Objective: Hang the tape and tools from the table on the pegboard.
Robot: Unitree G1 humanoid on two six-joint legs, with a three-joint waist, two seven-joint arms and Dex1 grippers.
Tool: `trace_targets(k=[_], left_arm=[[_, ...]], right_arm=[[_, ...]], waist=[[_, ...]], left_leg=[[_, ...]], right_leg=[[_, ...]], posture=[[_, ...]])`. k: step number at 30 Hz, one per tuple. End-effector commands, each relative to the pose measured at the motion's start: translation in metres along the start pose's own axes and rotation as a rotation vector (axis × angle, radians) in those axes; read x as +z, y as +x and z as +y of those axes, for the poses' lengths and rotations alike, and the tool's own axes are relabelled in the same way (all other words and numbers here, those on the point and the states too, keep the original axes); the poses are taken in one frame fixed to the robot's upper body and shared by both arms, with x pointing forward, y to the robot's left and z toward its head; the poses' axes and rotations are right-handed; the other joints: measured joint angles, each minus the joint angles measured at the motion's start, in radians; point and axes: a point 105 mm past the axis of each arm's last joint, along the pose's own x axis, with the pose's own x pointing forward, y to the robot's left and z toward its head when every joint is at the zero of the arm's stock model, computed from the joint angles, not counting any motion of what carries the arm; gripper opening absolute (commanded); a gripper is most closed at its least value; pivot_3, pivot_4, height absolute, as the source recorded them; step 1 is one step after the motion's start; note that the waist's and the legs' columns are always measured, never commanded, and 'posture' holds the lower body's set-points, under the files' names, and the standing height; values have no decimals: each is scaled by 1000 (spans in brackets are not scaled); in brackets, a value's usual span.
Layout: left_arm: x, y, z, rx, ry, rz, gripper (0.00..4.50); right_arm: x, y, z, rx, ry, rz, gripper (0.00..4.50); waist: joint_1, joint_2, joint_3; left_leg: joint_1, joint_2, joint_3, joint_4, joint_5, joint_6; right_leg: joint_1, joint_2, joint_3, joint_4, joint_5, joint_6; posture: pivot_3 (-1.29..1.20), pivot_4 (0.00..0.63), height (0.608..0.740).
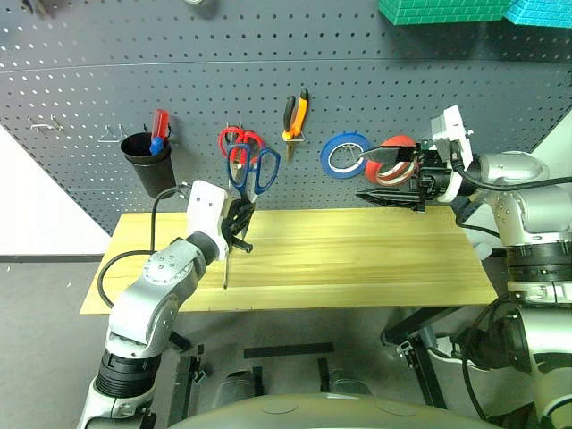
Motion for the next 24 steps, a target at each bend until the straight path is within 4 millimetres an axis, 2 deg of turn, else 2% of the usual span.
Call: trace_targets(k=[1, 8, 15, 24], left_arm=[[21, -2, 7, 30, 33, -108, 598], [31, 4, 22, 51, 38, -161, 598], [35, 17, 39, 87, -10, -183, 598], [26, 47, 35, -16, -38, -122, 598]], right_arm=[[31, -1, -10, -40, -19, -118, 4500], [25, 2, -11, -20, 27, -107, 4500], [25, 8, -11, -2, 30, -99, 4500], [24, 10, -13, -13, 27, -85, 4500]], waist=[[2, 0, -1], [25, -1, -9], [22, -1, -9], [21, -1, -9]], left_leg=[[0, 0, 0, 0, 0, 0], [0, 0, 0, 0, 0, 1], [0, 0, 0, 0, 0, 2], [0, 0, 0, 0, 0, 2]], right_leg=[[0, 0, 0, 0, 0, 0], [0, 0, 0, 0, 0, 0], [0, 0, 0, 0, 0, 0], [0, 0, 0, 0, 0, 0]], posture=[[54, 0, 732], [68, 0, 732], [74, 0, 732], [61, 0, 732]])
